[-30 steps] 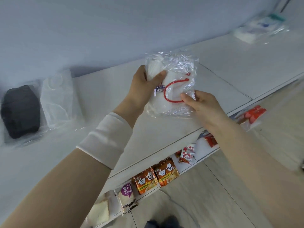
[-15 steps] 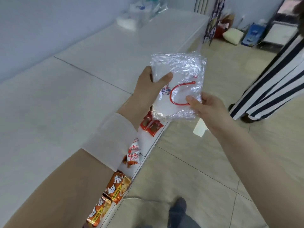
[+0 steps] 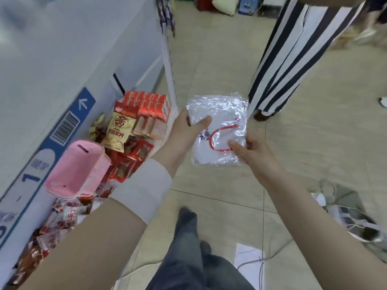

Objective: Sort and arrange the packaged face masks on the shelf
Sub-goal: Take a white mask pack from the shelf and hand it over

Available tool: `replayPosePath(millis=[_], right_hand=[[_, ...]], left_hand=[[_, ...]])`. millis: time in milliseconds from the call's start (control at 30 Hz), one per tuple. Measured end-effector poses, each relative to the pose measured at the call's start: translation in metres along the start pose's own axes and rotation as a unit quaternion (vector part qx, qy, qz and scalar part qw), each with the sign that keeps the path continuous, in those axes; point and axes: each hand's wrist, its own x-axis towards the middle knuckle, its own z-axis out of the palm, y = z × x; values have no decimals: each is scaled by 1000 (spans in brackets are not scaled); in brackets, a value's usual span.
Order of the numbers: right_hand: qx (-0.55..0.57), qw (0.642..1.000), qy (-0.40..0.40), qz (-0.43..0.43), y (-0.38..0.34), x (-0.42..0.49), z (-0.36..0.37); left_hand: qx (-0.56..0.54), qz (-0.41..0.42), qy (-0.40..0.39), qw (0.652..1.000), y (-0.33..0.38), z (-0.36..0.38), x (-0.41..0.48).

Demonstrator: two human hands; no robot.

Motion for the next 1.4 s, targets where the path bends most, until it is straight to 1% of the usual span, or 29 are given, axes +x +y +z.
replayPosePath(millis=[100, 233, 333, 433, 600, 733, 833, 933, 1000, 1100, 1200, 1333, 1400], right_hand=[[4, 999, 29, 30, 4, 35, -17], [15, 999, 32, 37, -6, 94, -33], [-2, 999, 40, 37, -22, 141, -39], [-3, 998, 48, 47, -32, 184, -41], [8, 998, 37, 49, -44, 246, -45], [-18, 999, 22, 47, -48, 293, -47], [-32, 998, -10, 61, -58, 331, -47], [-60, 996, -52, 47, -69, 373, -48], [-63, 992, -101, 48, -75, 404, -50], [-70, 981, -175, 55, -94, 440, -46], [-86, 967, -239, 28, -114, 463, -34], [-111, 939, -326, -12, -135, 471, -5], [-108, 926, -361, -22, -144, 467, 11]], left_hand=[[-2, -13, -16, 1000, -1, 21, 42], [-4, -22, -44, 999, 9, 37, 109], [-25, -41, -59, 997, 24, 43, 157], [-35, -50, -56, 997, 36, 42, 197], [-22, -66, -50, 996, 52, 43, 256], [-35, -67, -32, 997, 59, 42, 294], [-47, -72, 4, 996, 62, 37, 320], [-66, -71, 49, 994, 70, 32, 345], [-83, -68, 81, 991, 75, 30, 359], [-97, -56, 151, 982, 85, 27, 369], [-93, -30, 235, 967, 99, 22, 365], [-104, -22, 346, 932, 108, 3, 340], [-105, -29, 376, 920, 111, -6, 323]])
